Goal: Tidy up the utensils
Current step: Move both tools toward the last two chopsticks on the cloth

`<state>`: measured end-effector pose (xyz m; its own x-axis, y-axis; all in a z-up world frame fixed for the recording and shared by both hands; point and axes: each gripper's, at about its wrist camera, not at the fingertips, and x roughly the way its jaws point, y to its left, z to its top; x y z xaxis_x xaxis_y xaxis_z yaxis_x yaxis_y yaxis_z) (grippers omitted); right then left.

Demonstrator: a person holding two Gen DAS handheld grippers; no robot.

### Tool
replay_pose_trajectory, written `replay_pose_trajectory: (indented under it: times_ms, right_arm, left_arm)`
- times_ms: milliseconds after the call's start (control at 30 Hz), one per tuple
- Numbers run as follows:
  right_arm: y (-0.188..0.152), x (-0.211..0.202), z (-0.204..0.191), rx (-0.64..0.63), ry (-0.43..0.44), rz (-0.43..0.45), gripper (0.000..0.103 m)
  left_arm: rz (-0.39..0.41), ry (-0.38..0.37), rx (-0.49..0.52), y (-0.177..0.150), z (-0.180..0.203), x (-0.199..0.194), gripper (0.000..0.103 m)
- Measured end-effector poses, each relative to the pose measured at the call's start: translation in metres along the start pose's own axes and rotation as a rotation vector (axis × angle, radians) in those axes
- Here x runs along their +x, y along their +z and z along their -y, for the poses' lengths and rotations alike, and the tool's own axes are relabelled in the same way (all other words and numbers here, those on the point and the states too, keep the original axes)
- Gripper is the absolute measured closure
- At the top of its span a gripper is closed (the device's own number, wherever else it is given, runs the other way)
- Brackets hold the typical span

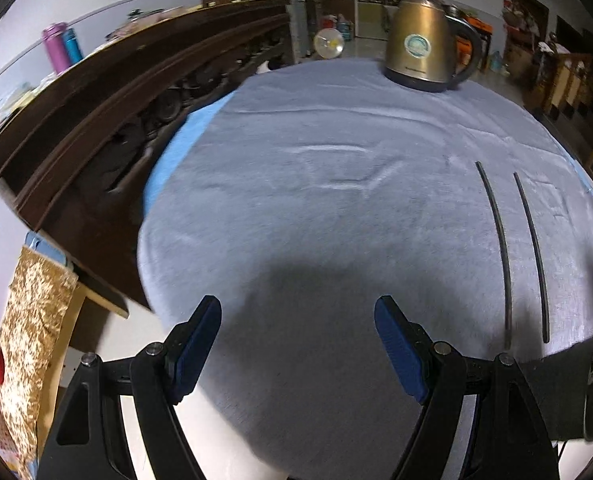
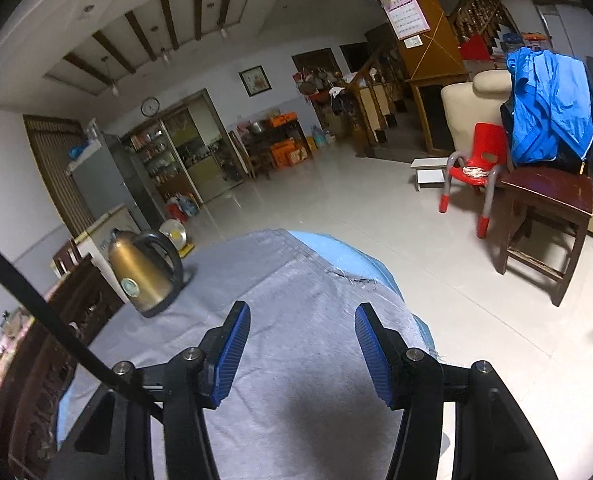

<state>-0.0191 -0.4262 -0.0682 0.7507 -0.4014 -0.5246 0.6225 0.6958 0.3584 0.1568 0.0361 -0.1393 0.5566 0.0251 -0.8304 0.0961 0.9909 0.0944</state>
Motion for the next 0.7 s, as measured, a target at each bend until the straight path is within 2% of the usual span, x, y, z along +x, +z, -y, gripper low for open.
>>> replay_pose_trajectory:
  times_ms: [367,700]
  right_arm:
    - [-0.009,0.033,-0.008,-0.017,-0.027,-0.049,0.045]
    - [-0.016,0.048,-0.016,-0.045,-0.003,-0.078,0.045]
  left_arm:
    - [-0.021,0.0,0.019,0.013,0.01,0.022,0.023]
    - [-0.021,0.014,0.021,0.016,0.012,0.027,0.023]
